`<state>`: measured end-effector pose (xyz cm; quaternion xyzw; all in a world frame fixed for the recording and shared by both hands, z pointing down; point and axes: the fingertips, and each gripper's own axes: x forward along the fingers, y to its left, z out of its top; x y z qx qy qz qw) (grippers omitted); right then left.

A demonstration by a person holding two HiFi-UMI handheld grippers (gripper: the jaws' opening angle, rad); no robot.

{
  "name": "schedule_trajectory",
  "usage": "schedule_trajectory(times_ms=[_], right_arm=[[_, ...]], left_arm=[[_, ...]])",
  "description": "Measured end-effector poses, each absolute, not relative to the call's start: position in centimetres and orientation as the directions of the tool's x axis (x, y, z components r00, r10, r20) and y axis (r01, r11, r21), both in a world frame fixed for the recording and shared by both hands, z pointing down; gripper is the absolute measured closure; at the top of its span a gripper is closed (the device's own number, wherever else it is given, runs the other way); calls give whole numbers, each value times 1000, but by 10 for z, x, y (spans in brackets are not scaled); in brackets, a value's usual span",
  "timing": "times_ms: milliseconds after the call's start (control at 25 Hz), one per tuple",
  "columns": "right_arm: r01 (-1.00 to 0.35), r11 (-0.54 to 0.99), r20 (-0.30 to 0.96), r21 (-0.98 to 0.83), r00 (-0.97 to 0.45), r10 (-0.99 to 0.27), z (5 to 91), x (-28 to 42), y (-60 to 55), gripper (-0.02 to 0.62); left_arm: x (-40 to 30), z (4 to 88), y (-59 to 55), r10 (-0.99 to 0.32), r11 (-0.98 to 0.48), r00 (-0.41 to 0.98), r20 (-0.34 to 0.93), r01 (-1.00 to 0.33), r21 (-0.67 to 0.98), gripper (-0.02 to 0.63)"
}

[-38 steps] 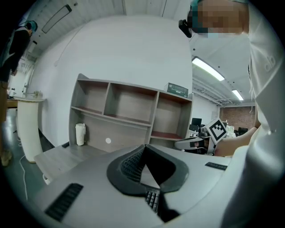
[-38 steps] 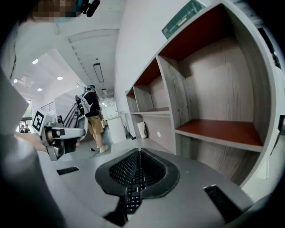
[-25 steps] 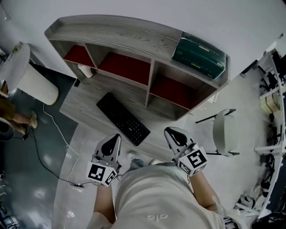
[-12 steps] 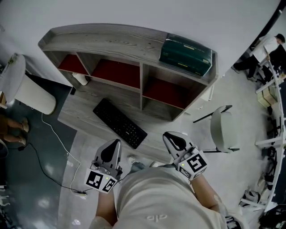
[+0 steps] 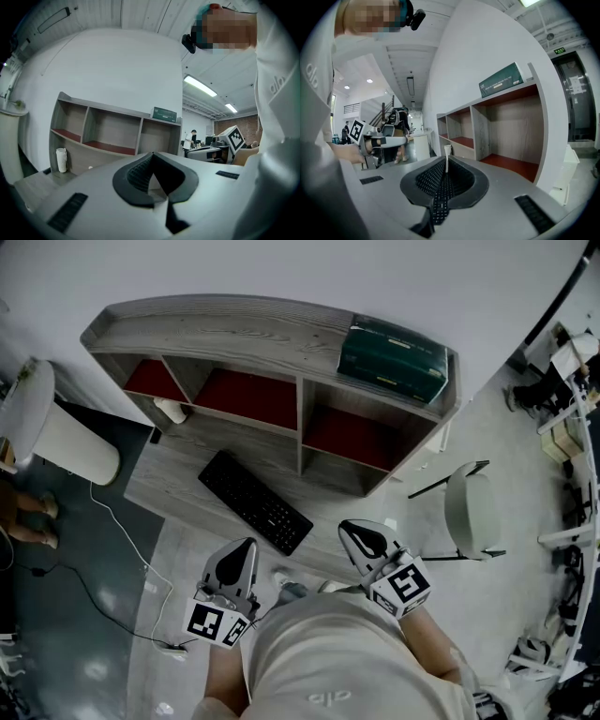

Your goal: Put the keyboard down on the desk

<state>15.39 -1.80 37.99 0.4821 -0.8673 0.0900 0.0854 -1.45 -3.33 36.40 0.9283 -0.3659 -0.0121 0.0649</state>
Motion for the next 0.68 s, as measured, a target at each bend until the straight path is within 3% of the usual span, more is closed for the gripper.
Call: schedule_trajectory(times_ms=[680], right_arm=[[-859,500,265,-106,-510,-819,393,153,-29,552]], left_arm=[[-17,380,-52,-697,-704,713,80,-701,118,592]])
